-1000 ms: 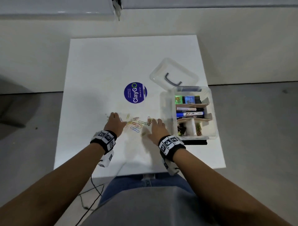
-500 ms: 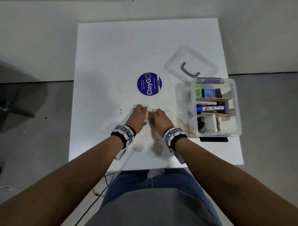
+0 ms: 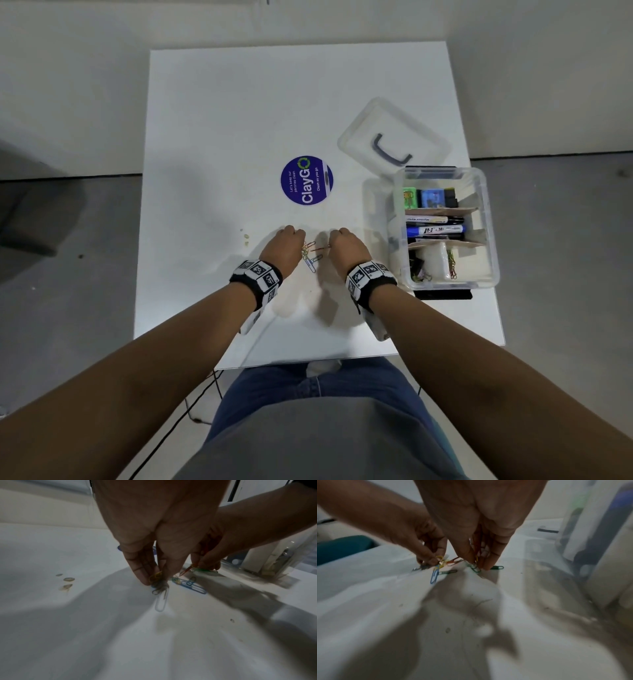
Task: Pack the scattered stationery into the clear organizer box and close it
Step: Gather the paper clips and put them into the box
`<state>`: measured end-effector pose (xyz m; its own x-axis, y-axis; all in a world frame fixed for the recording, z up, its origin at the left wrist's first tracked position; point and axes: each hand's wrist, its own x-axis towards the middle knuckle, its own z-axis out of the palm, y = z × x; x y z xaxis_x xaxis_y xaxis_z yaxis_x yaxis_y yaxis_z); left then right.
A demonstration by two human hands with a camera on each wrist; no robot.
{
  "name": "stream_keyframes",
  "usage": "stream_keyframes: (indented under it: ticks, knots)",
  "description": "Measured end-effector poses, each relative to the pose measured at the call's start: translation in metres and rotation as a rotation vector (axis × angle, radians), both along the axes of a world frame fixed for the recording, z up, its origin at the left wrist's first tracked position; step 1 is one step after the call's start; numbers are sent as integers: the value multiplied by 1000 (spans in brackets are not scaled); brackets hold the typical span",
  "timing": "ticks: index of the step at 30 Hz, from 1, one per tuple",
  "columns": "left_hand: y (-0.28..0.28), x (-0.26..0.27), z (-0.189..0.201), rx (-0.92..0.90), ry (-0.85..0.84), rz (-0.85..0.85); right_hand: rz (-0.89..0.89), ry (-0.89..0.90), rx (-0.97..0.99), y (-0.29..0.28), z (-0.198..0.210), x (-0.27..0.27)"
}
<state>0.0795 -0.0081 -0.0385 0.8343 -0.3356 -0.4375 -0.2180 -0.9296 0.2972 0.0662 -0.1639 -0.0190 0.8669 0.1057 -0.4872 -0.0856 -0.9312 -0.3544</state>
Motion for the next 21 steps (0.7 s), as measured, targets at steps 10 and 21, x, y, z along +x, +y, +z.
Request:
stream_keyframes:
  ticks: [10, 21]
  knots:
    - [-14, -13, 59, -390, -51, 344, -376, -211, 365, -33, 53, -14]
    - [-193, -39, 129, -671, 5, 122, -703, -501, 318, -177, 124, -71]
